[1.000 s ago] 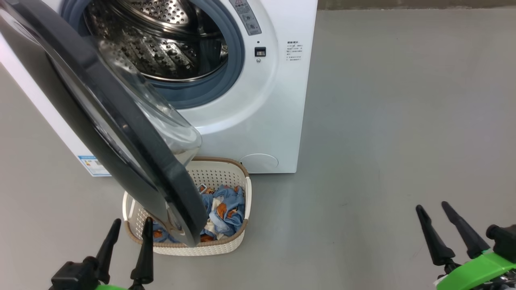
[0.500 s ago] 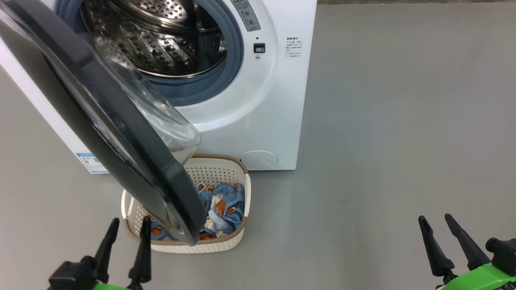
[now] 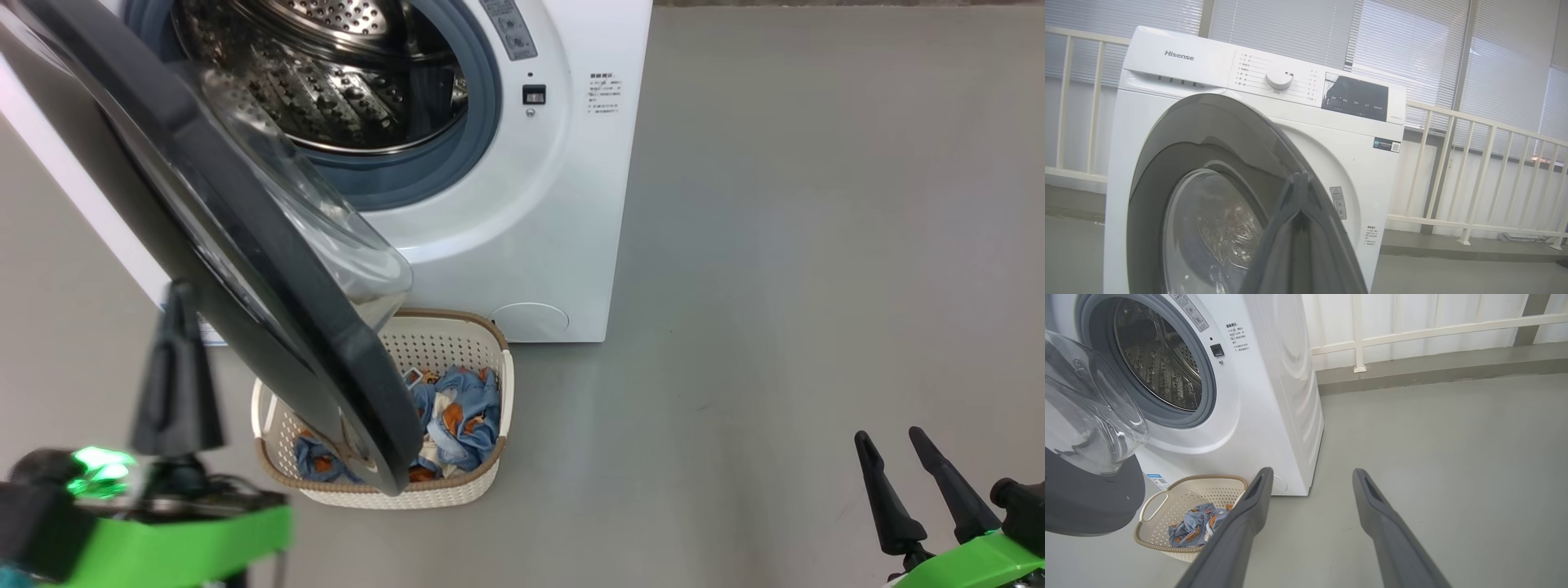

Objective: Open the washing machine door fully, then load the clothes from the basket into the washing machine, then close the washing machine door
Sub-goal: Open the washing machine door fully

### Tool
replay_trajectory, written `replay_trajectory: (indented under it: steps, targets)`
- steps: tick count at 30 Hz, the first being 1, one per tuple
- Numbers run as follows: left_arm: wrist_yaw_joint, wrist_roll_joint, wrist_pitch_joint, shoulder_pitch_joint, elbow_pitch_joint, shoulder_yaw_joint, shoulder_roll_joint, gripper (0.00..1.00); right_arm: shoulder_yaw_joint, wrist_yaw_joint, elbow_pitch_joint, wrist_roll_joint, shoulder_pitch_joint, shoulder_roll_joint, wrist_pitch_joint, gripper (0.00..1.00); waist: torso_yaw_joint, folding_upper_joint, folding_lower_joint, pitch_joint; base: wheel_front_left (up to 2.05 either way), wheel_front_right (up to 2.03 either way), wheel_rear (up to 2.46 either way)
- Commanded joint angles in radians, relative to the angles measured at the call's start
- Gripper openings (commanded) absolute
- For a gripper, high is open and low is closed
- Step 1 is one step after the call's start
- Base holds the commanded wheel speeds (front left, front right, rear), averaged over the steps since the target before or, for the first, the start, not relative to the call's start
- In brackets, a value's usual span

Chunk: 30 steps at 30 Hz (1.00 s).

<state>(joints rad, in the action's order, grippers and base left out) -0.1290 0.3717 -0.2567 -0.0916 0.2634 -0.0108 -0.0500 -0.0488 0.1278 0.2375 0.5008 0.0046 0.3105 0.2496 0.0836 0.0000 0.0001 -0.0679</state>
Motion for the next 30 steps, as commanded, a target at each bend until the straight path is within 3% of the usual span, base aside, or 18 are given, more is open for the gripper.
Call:
replay_trajectory:
  steps: [1,7,14,22,30]
  targets:
    - [-0.002,-0.018,-0.005,-0.037,0.061,-0.010,-0.007,0.00,-0.016,0.003,-0.028,-0.012,0.000,0.017,0.012,1.00,-0.001,0.0000,-0.0001,-0.003,0.00,0.00,0.00]
    - [-0.002,-0.030,-0.005,-0.024,0.071,-0.151,-0.002,0.00,-0.023,0.003,-0.032,-0.019,-0.007,0.014,0.012,1.00,-0.010,0.0000,-0.0001,-0.007,0.00,0.00,0.00]
    - [0.025,0.036,-0.005,-0.028,-0.099,-0.296,-0.001,0.00,-0.034,0.003,-0.033,-0.021,-0.017,0.008,0.012,1.00,-0.023,0.0000,-0.0001,-0.012,0.00,0.00,0.00]
    - [0.051,0.104,-0.005,-0.087,-0.296,-0.320,0.000,0.00,-0.031,0.003,-0.033,-0.029,-0.017,0.003,0.012,1.00,-0.028,0.0000,-0.0001,-0.014,0.00,0.00,0.00]
    - [0.061,0.149,-0.005,-0.131,-0.410,-0.309,0.000,0.00,-0.028,0.003,-0.034,-0.035,-0.012,0.001,0.012,1.00,-0.025,0.0000,-0.0001,-0.010,0.00,0.00,0.00]
